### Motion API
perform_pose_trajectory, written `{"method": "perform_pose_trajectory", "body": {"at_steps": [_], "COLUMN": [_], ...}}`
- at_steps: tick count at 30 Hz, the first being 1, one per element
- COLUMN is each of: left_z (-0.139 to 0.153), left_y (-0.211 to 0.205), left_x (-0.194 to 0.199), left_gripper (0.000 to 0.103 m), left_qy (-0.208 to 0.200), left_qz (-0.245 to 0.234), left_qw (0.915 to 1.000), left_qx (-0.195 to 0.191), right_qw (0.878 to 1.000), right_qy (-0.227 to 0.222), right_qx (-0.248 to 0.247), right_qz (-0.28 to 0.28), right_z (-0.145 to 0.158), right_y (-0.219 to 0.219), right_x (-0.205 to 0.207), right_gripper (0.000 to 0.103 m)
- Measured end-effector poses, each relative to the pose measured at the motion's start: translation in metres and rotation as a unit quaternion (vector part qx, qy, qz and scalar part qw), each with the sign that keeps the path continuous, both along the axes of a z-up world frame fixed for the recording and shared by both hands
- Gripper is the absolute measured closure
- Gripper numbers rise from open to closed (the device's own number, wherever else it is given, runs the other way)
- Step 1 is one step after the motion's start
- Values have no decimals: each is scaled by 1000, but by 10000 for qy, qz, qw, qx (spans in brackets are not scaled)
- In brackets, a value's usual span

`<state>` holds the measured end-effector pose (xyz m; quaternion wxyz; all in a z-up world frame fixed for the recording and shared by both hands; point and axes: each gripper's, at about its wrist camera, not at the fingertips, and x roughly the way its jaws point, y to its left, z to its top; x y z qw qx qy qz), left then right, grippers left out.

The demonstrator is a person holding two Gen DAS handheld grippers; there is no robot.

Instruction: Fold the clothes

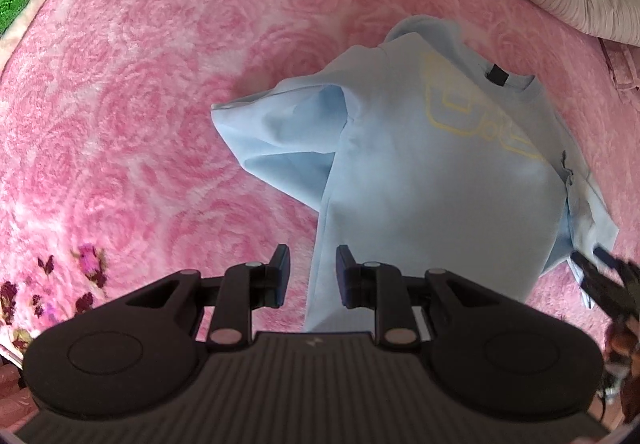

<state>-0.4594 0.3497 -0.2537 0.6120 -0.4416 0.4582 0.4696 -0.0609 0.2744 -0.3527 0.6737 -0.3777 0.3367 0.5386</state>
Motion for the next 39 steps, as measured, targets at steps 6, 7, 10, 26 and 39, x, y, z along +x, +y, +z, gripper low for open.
{"method": "perform_pose_trajectory", "body": {"at_steps": [6, 7, 10, 26, 39], "left_z": [0, 0, 0, -21, -68], "left_y": [1, 1, 4, 45, 169], "left_x": [0, -1, -5, -49, -76], "left_gripper": [82, 82, 82, 77, 73], "left_qy": [-1, -1, 26, -298, -425], "left_qz": [113, 121, 142, 813, 50], "left_qw": [9999, 9999, 9999, 9961, 9991], "left_qx": [16, 27, 69, 176, 28], "right_qw": [9992, 9975, 9826, 7960, 7465], "right_qy": [349, 455, 706, 1771, 2181], "right_qx": [209, 410, 977, -11, 317], "right_qz": [-34, -339, -1415, -5789, -6279], "right_z": [-2, 13, 49, 50, 76], "right_y": [13, 4, -30, -164, -131], "right_x": [21, 38, 94, 204, 179], "right_gripper": [103, 103, 103, 68, 61]}}
